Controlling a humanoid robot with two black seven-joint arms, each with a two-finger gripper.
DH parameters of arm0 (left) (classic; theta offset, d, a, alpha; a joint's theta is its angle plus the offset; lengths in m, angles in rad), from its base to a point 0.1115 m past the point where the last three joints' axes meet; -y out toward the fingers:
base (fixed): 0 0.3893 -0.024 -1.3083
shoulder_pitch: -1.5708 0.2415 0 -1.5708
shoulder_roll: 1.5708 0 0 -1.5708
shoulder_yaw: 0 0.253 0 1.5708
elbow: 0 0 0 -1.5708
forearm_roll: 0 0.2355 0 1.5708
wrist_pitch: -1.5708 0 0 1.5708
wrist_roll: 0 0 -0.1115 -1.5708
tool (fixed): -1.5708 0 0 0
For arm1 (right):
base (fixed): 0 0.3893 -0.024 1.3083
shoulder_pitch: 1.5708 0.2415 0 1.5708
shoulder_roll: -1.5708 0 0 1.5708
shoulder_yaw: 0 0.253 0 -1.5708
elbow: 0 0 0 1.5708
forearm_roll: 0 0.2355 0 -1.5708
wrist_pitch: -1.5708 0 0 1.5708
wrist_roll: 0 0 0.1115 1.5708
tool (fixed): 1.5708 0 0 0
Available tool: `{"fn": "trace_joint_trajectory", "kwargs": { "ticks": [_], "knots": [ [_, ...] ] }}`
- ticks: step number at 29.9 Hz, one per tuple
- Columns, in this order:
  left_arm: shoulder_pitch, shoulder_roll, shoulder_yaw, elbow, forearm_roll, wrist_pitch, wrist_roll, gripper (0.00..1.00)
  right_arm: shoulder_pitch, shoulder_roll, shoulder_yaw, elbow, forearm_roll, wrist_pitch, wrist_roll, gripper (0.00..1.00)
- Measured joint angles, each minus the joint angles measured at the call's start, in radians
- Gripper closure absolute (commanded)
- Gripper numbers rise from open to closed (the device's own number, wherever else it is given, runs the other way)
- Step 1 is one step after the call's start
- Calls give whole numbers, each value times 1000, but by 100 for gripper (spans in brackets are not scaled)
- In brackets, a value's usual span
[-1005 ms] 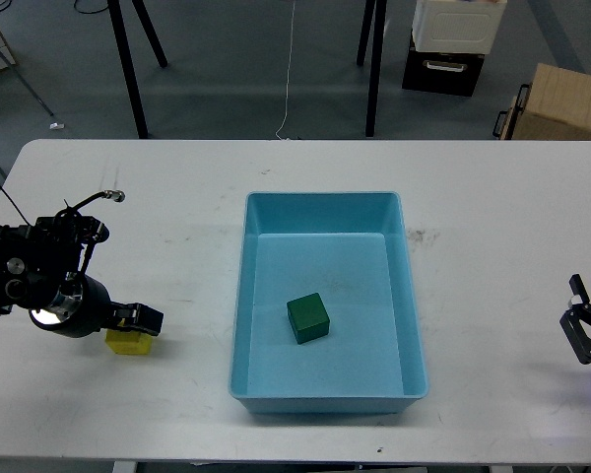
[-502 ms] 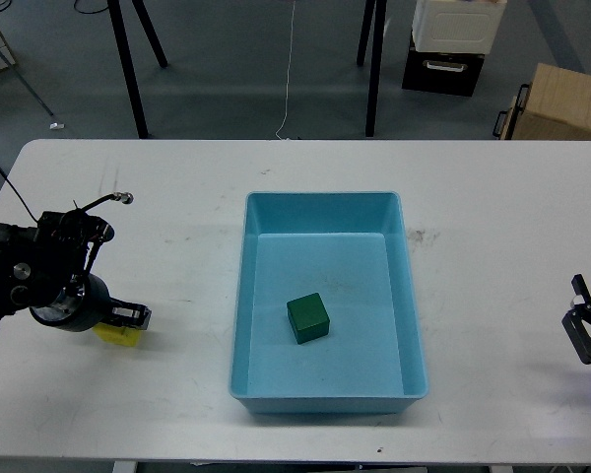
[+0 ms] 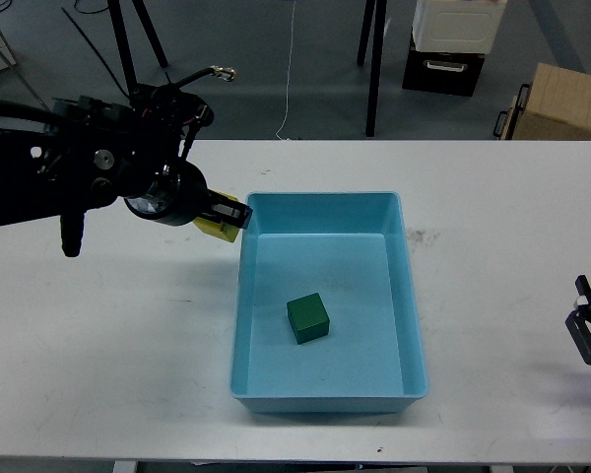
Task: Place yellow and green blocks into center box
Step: 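Lift the yellow cube and carry it into the blue tub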
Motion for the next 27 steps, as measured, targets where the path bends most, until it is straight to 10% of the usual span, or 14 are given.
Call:
{"fn": "trace_joint_trajectory", "kwargs": {
  "ticks": [18, 24, 27],
  "knots": [
    [-1, -290, 82, 46, -20, 0, -15, 83, -10, 0, 5, -13, 0, 0, 0, 0],
    [21, -304, 121, 43, -21, 0, -42, 52, -14, 0, 3, -19, 0, 0, -1, 0],
    [29, -305, 124, 43, -21, 0, -56, 0, -14, 0, 3, -20, 0, 0, -1, 0]
  ]
}}
